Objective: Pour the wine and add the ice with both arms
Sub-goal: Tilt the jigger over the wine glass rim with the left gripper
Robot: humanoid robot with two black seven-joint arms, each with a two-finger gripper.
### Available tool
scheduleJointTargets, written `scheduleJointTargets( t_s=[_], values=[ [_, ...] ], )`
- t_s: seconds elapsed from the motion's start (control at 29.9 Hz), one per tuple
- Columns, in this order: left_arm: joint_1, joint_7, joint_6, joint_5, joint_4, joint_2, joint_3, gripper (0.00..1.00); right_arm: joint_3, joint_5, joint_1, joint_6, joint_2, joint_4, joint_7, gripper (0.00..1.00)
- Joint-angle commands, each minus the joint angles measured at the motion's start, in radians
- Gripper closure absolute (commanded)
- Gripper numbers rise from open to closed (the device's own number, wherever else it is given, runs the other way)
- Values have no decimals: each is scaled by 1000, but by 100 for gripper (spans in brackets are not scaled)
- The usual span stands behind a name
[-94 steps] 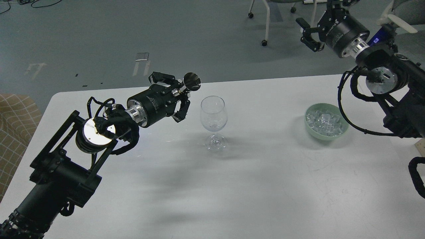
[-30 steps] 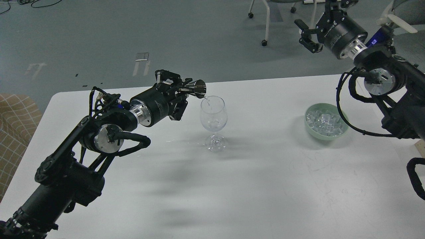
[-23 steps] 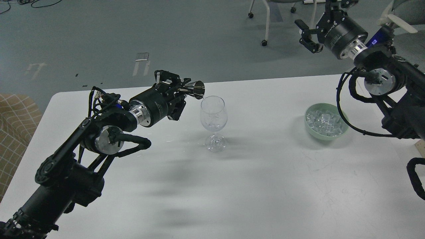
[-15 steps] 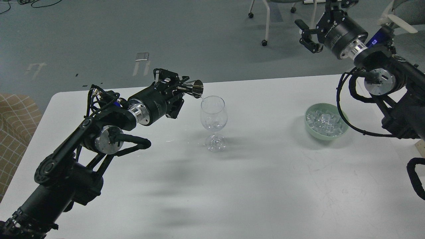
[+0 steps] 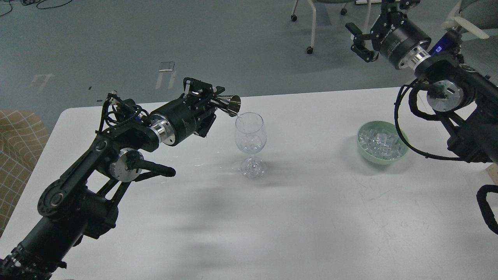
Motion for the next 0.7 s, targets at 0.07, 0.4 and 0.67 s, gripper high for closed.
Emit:
scheduleJointTargets(
  t_s=[0.07, 0.4, 0.67],
  values=[
    [-1, -1, -20, 70, -2, -7, 0, 100, 2, 0, 0, 0, 0, 0, 2, 0],
    [-10, 2, -51, 205, -30, 6, 27, 100, 0, 0, -1, 0, 1, 0, 0, 0],
    [-41, 6, -80, 327, -48, 39, 78, 100, 0, 0, -5, 0, 0, 0, 0, 0]
  ],
)
